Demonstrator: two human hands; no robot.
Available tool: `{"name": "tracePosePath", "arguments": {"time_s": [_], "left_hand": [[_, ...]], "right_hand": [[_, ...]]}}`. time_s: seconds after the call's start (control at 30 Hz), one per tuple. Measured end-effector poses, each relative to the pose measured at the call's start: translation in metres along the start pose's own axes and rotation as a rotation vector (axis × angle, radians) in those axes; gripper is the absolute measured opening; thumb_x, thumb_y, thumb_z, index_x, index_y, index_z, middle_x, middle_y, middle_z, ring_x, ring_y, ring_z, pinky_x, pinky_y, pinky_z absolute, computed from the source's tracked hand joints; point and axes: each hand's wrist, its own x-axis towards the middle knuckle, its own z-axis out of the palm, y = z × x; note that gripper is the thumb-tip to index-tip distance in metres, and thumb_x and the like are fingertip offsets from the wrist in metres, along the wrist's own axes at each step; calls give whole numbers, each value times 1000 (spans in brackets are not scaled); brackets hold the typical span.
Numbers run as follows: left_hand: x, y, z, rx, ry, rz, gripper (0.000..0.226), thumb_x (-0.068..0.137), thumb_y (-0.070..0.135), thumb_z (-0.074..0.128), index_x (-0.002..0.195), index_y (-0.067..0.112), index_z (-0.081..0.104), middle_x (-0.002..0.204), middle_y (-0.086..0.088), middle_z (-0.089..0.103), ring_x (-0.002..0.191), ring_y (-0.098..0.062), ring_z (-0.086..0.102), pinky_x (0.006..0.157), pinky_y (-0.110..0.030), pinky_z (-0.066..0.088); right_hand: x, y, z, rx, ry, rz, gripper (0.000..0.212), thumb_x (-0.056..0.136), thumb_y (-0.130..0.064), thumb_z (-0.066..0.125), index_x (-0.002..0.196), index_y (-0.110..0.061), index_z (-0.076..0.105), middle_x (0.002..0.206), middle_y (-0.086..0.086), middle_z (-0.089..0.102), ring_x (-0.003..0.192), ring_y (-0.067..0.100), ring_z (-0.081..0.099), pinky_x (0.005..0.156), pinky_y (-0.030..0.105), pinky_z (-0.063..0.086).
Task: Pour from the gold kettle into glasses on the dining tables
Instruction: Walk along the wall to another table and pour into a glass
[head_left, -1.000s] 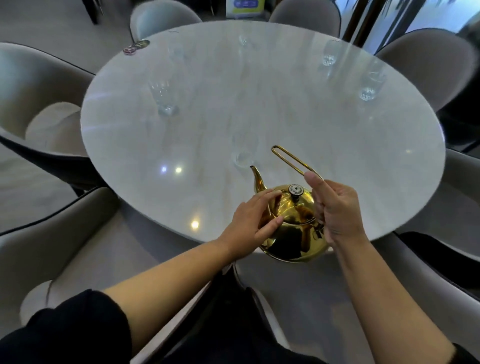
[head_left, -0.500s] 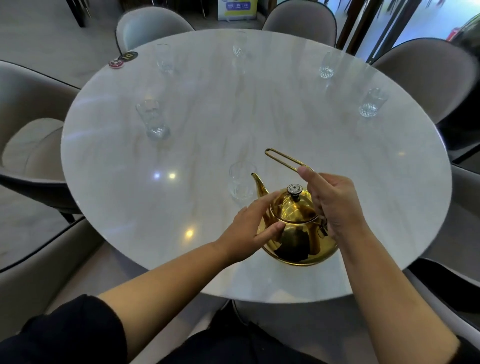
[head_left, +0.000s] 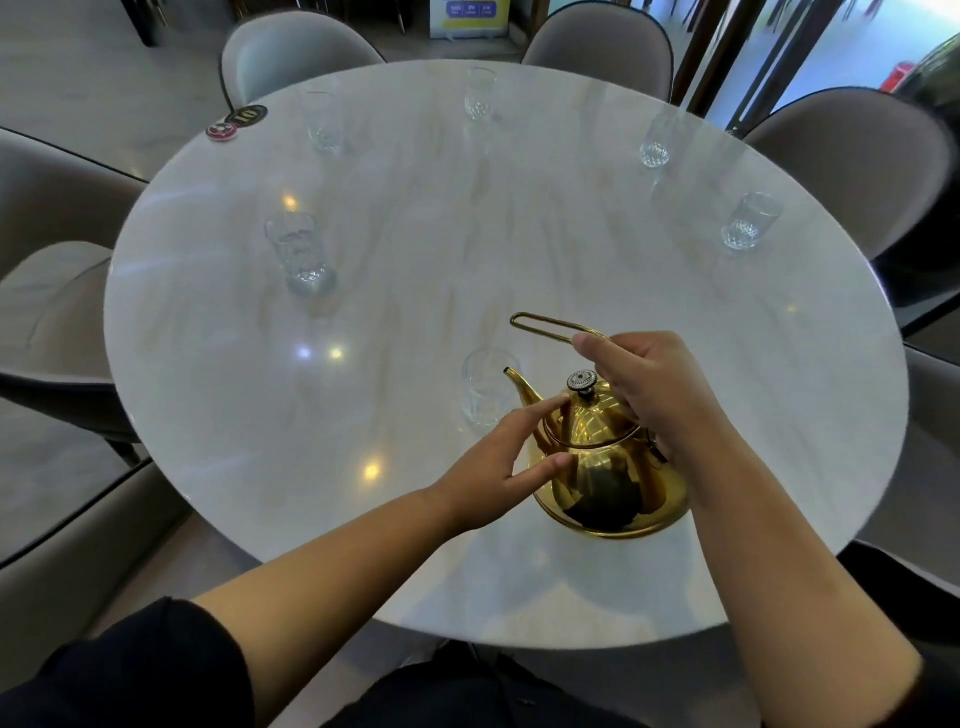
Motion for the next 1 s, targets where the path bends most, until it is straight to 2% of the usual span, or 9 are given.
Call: {"name": "tracePosePath", "arguments": {"time_s": [0.17,0.3,0.43,0.63,1.0], "left_hand": [[3,5,0,-46,-4,-11,56,89,51,49,139,47,24,150,9,31,131,-2,30,103,-25,29],[4,8,-1,-73,-1,-18,55,88,52,49,138,47,25,150,9,31,134,-7,33,104,-26,30],[2,11,1,-97,6,-32,55,90,48,49,139,43,25,151,8,30,132,-5,32,105,-30,31],[-1,11,2,-116,6,-50,54,90,47,49,139,43,26,152,7,28,138,-16,32,105,-31,31],[-4,13,3,-143,-3,-62,52,91,45,49,137,43,26,153,6,27,139,-19,31,105,-33,31]], "right_hand": [[5,-7,-3,-51,4,-27,49,88,-37,61,48,-16,40,45,-2,31,34,5,23,48,25,25],[8,-11,-5,-80,-15,-40,47,87,-40,61,53,-12,43,47,0,32,38,9,25,49,27,26],[8,-15,-4,-125,-30,-46,49,87,-39,61,51,-13,42,47,0,31,39,11,25,48,26,25],[6,-17,-2,-160,-47,-43,49,87,-40,61,51,-13,42,47,1,31,40,12,25,48,26,25],[6,-18,1,-204,-61,-39,47,86,-42,61,55,-11,45,49,1,32,42,13,27,50,27,26]]}}
